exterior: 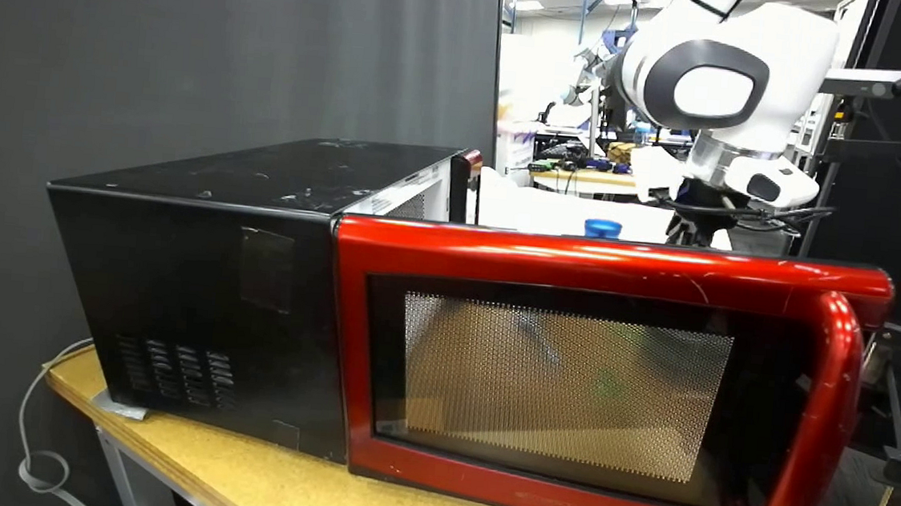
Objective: Put the gray dish in the microwave
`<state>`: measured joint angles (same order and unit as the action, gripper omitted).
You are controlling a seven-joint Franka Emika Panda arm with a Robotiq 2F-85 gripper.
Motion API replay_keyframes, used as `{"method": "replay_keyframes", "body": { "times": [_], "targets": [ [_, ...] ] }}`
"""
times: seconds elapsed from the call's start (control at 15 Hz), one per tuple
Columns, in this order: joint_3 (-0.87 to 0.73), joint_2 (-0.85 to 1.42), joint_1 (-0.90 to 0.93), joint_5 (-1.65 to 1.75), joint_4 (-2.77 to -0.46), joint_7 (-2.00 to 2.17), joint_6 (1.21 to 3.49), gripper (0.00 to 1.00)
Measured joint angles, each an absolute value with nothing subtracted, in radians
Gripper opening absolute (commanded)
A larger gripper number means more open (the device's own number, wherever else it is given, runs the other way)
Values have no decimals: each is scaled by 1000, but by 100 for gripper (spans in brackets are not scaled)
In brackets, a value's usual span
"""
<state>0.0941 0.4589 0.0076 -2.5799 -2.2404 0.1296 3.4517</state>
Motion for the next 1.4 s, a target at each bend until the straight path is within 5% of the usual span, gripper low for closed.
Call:
{"method": "replay_keyframes", "body": {
  "times": [1.4],
  "targets": [
    [188,488,-122,-2592,-2258,32,3453,100]
  ]
}}
